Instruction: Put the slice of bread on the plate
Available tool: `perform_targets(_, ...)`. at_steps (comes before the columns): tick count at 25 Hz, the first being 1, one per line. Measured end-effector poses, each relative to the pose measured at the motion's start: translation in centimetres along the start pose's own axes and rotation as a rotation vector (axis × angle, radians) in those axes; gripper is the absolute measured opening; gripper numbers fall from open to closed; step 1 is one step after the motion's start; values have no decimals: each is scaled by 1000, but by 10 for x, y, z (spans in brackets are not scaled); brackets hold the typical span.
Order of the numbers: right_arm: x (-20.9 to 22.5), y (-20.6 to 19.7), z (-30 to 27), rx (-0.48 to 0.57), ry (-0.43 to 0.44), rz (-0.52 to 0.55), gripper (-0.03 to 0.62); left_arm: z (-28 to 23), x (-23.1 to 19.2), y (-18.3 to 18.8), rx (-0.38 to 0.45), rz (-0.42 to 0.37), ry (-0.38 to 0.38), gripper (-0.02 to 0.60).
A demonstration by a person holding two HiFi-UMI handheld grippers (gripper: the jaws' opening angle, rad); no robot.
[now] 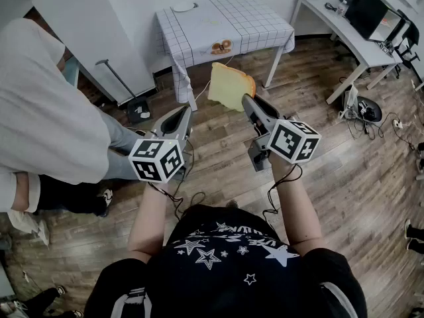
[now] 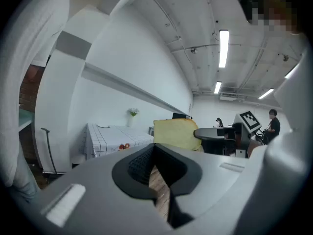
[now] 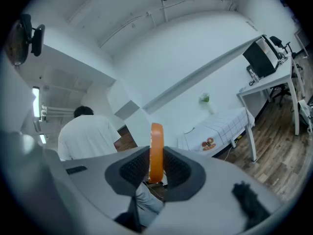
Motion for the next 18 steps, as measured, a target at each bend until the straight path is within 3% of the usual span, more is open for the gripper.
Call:
perform_targets(6, -9, -8, -17, 15, -62, -6, 91, 9, -22, 7, -15, -32, -13, 8)
perform_targets(18, -32, -48, -32, -25, -115, -41, 91, 22, -56, 0, -52, -24, -57, 8)
Point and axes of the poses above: the fingertips, and each gripper's own axes: z backward along the fingers, x to its right, y out of its top, the point moved 6 cm from there along z, backward along the fingers, and after that the axes turned 10 degrees about y, right-handed, at the moved point
